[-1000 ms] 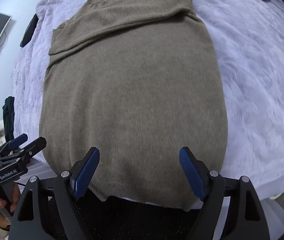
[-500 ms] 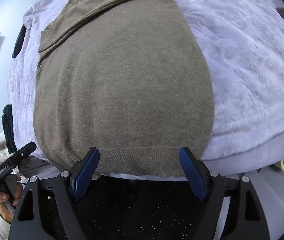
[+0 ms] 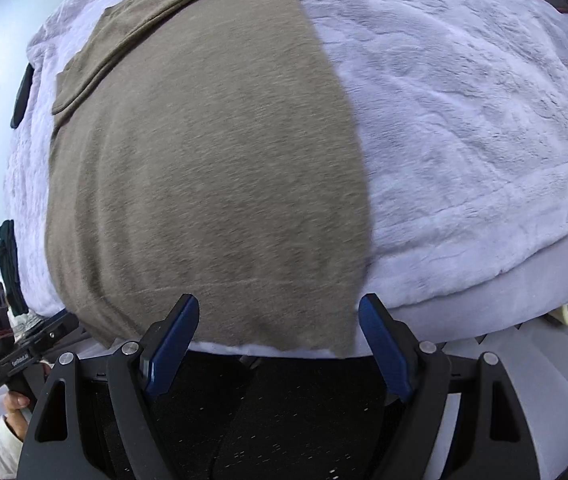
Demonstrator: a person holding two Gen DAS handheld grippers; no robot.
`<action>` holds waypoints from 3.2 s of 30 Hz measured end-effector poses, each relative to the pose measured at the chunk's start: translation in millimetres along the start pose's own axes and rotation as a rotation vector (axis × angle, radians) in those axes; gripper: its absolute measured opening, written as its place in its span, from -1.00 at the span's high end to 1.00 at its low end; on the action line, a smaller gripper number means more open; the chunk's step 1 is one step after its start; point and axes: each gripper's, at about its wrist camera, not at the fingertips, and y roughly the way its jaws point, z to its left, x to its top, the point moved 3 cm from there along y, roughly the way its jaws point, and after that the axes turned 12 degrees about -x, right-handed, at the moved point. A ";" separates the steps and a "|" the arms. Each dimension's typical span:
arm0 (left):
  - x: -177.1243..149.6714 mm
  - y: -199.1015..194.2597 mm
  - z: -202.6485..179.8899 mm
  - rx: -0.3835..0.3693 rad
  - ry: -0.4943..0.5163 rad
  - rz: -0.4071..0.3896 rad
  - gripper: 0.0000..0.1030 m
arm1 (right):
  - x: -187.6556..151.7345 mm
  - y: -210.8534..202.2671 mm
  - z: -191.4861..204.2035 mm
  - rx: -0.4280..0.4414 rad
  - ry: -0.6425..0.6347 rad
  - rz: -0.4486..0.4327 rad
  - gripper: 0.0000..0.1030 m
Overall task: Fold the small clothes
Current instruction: 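Grasp the sweater hem with both tools, then lift the held hem with both tools and fold it toward the collar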
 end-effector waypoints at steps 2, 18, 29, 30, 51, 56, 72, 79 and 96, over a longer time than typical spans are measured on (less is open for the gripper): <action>0.4 7.4 -1.7 -0.011 0.002 0.015 -0.98 | 3.3 8.6 -11.5 0.006 0.021 0.019 -0.64; 1.0 11.7 -0.1 -0.280 -0.058 0.015 -0.98 | 8.7 35.7 -2.4 0.440 0.025 0.135 -0.66; -1.6 17.9 0.9 -0.243 -0.008 0.046 -0.98 | 13.9 49.6 5.5 0.491 0.049 0.189 -0.66; -2.6 19.6 0.0 -0.232 0.005 0.049 -0.98 | 13.4 50.8 3.6 0.490 0.050 0.190 -0.66; 9.8 -9.1 -1.2 -0.274 -0.011 -0.057 0.72 | 21.6 0.9 35.3 0.658 0.003 0.133 0.67; 9.3 7.1 5.7 -0.250 -0.060 -0.025 0.71 | 22.7 10.2 38.0 0.615 -0.020 0.186 0.67; 18.4 9.9 -4.0 -0.300 -0.073 -0.028 0.72 | 21.9 16.6 40.8 0.664 0.034 0.181 0.66; 68.6 -43.8 -22.8 -0.437 -0.121 -0.217 0.75 | 66.2 -51.0 50.3 0.845 0.035 0.027 0.67; 304.9 -89.2 -24.7 -0.367 -0.087 -0.496 0.75 | 272.2 -109.1 61.9 0.858 0.014 -0.147 0.67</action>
